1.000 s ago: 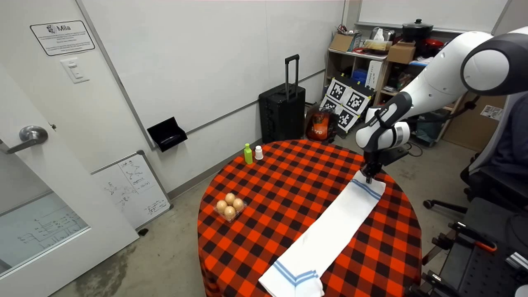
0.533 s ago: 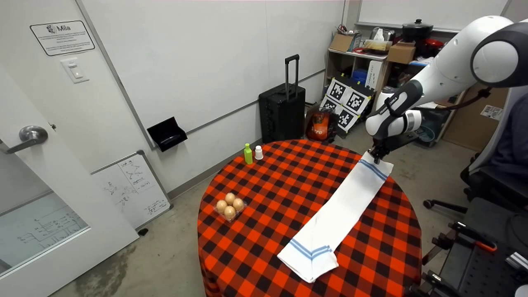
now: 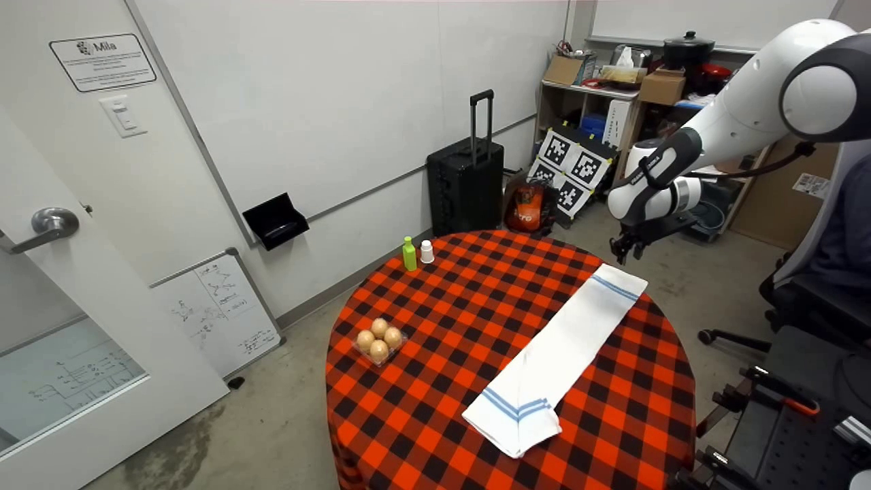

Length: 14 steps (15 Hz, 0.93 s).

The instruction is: Unfold the towel on the table

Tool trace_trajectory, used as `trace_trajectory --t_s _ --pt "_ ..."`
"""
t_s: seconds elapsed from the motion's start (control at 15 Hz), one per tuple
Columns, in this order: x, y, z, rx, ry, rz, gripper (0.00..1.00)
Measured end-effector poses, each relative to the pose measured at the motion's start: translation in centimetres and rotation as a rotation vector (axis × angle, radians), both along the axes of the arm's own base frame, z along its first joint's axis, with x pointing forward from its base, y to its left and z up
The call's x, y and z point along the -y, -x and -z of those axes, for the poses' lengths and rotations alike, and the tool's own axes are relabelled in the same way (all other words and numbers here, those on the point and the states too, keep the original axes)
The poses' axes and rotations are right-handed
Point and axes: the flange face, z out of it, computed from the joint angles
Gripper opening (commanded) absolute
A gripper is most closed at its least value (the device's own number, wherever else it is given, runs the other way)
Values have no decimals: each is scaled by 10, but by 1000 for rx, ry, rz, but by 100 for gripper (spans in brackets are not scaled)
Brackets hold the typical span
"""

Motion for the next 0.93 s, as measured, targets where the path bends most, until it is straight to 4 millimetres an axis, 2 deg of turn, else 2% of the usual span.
trace_trajectory --t_s 0.13,0.33,0.47,0.6,0.73,0.93 --pt "-3 -2 -1 1 2 3 99" --pt "-11 -6 -2 5 -3 5 100" --pt "-27 -8 1 7 -33 -1 100" --pt "-55 -10 7 6 -94 0 100" --pt "-96 -13 16 2 -188 12 100" --pt "-158 -23 17 13 -311 19 100"
